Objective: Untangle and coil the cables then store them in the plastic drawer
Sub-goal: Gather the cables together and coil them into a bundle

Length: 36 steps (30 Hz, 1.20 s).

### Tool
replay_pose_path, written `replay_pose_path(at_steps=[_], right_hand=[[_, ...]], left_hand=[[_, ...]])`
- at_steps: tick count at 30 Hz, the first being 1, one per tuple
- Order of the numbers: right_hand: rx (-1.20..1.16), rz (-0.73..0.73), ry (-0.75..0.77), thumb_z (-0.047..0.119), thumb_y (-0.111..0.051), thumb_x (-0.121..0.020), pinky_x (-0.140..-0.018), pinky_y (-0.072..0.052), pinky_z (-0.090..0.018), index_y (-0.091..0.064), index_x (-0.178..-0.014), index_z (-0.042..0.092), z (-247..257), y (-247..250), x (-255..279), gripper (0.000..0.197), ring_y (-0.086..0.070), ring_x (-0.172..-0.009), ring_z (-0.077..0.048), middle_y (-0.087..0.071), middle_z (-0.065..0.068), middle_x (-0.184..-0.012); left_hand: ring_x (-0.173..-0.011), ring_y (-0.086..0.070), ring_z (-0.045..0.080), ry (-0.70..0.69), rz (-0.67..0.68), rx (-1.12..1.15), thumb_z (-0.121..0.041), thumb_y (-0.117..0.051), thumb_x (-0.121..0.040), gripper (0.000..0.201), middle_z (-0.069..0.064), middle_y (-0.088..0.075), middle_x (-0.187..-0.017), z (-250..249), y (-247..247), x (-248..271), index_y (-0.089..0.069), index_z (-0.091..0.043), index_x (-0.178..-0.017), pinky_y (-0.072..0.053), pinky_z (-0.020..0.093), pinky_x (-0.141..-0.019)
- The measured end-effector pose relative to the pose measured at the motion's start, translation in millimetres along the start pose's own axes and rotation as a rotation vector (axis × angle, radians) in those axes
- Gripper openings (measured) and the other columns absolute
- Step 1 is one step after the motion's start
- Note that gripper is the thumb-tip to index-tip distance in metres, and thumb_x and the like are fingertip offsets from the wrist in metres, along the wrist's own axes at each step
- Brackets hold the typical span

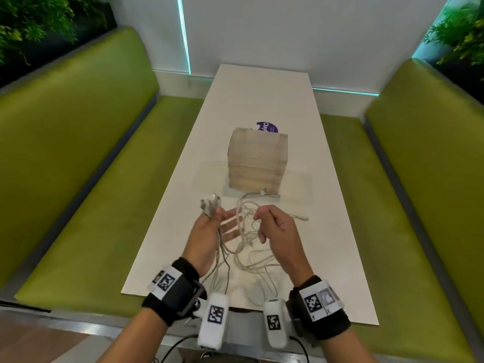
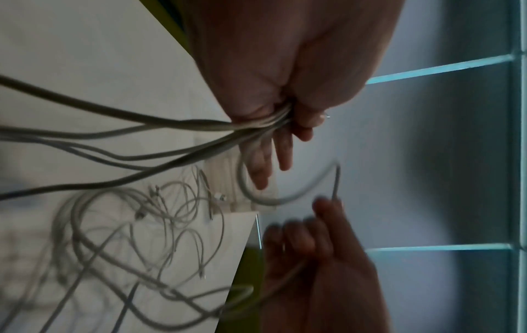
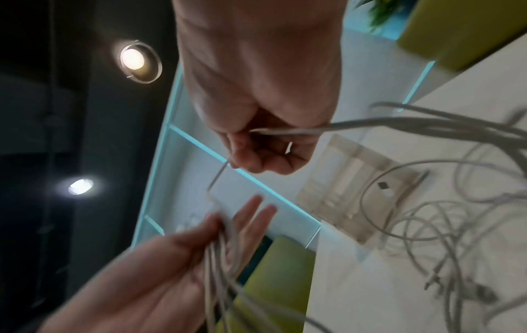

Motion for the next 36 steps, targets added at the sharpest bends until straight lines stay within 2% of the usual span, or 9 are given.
replay_pose_path(at_steps=[5, 10, 13, 16, 19, 24, 28, 32, 36], right_hand=[[0.288, 0.015, 0.12, 0.024, -0.053, -0.097, -0.067, -0.051, -0.023, -0.072, -0.093, 0.02, -0.5, -21.9, 6.1, 0.02, -0.064, -0.074, -0.004, -0.071, 0.01, -0.08], [0.319, -0.036, 0.046, 0.027, -0.055, -0.096, -0.061, -0.044, -0.02, -0.07, -0.079, 0.019, -6.9, -18.2, 5.3, 0.024, -0.059, -0.065, -0.004, -0.069, 0.007, -0.071], [0.255, 0.032, 0.005, 0.03, -0.053, -0.096, -0.061, -0.046, -0.025, -0.066, -0.073, 0.023, -3.9, -28.5, 7.3, 0.027, -0.058, -0.063, -0.002, -0.074, 0.005, -0.083], [0.27, 0.203, -0.052, 0.033, -0.055, -0.095, -0.053, -0.036, -0.023, -0.063, -0.08, 0.02, -9.9, -31.1, 8.2, 0.022, -0.045, -0.051, -0.004, -0.058, 0.005, -0.06], [0.272, 0.356, -0.115, 0.032, -0.058, -0.094, -0.054, -0.037, -0.027, -0.06, -0.081, 0.011, -26.8, -5.7, 5.0, 0.025, -0.044, -0.053, -0.013, -0.049, 0.006, -0.058], [0.403, 0.279, -0.069, 0.024, -0.053, -0.095, -0.064, -0.041, -0.022, -0.063, -0.074, 0.022, -46.6, 51.1, -8.0, 0.024, -0.051, -0.062, -0.002, -0.059, 0.017, -0.066], [0.25, 0.033, -0.041, 0.018, -0.049, -0.098, -0.062, -0.041, -0.02, -0.063, -0.077, 0.016, -34.0, 58.0, -16.4, 0.025, -0.051, -0.061, -0.007, -0.055, 0.008, -0.061], [0.146, 0.004, 0.035, 0.017, -0.051, -0.098, -0.06, -0.04, -0.019, -0.064, -0.081, 0.01, -9.4, 24.3, -12.0, 0.023, -0.048, -0.059, -0.006, -0.054, 0.01, -0.061], [0.064, 0.046, 0.021, 0.014, -0.054, -0.097, -0.057, -0.048, -0.018, -0.064, -0.084, 0.002, -2.3, -7.4, -5.7, 0.02, -0.059, -0.061, -0.003, -0.063, -0.002, -0.071]], left_hand=[[-0.108, -0.065, 0.024, 0.01, 0.024, 0.002, -0.017, -0.042, -0.1, 0.028, 0.012, -0.069, -0.116, 6.1, -19.0, 5.3, -0.059, -0.001, -0.115, -0.056, 0.029, -0.083], [-0.111, -0.064, 0.015, 0.008, 0.083, 0.133, -0.019, -0.035, -0.101, 0.031, 0.009, -0.069, -0.118, 8.7, -19.1, 8.2, -0.058, -0.004, -0.116, -0.051, 0.025, -0.093], [-0.099, -0.068, 0.017, 0.005, 0.05, 0.165, -0.018, -0.035, -0.101, 0.027, 0.016, -0.07, -0.105, 10.2, -18.7, 7.5, -0.059, -0.006, -0.097, -0.055, 0.024, -0.084], [-0.087, -0.067, 0.02, -0.021, 0.014, 0.15, -0.018, -0.037, -0.1, 0.023, 0.012, -0.067, -0.083, 3.5, -9.8, 2.0, -0.055, -0.008, -0.089, -0.057, 0.028, -0.08], [-0.073, -0.069, 0.017, -0.106, -0.038, 0.217, -0.021, -0.036, -0.1, 0.023, 0.002, -0.064, -0.064, -23.2, 15.5, -5.2, -0.051, -0.01, -0.086, -0.057, 0.033, -0.083], [-0.056, -0.051, 0.009, -0.192, -0.137, 0.307, -0.025, -0.037, -0.101, 0.025, -0.004, -0.048, -0.063, -54.5, 56.3, -14.4, -0.049, -0.014, -0.082, -0.054, 0.023, -0.062], [-0.07, -0.062, 0.014, -0.098, -0.086, 0.159, -0.021, -0.035, -0.102, 0.027, -0.002, -0.058, -0.068, -30.0, 39.2, -12.9, -0.05, -0.013, -0.08, -0.054, 0.023, -0.061], [-0.113, -0.062, 0.026, 0.022, 0.074, 0.042, -0.022, -0.034, -0.102, 0.031, 0.015, -0.066, -0.118, 3.1, -2.1, -1.8, -0.057, -0.009, -0.086, -0.052, 0.046, -0.093], [-0.101, -0.067, 0.029, 0.067, 0.095, -0.054, -0.034, -0.046, -0.091, 0.038, 0.02, -0.07, -0.107, 18.9, -26.8, 5.0, -0.067, -0.004, -0.098, -0.052, 0.045, -0.093]])
Point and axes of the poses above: each hand's wrist, its own x-axis away from the middle knuckle, its own y-axis out of the back of the hand, z = x × y, the point moved 6 cm from there along -x, towards the middle knuckle
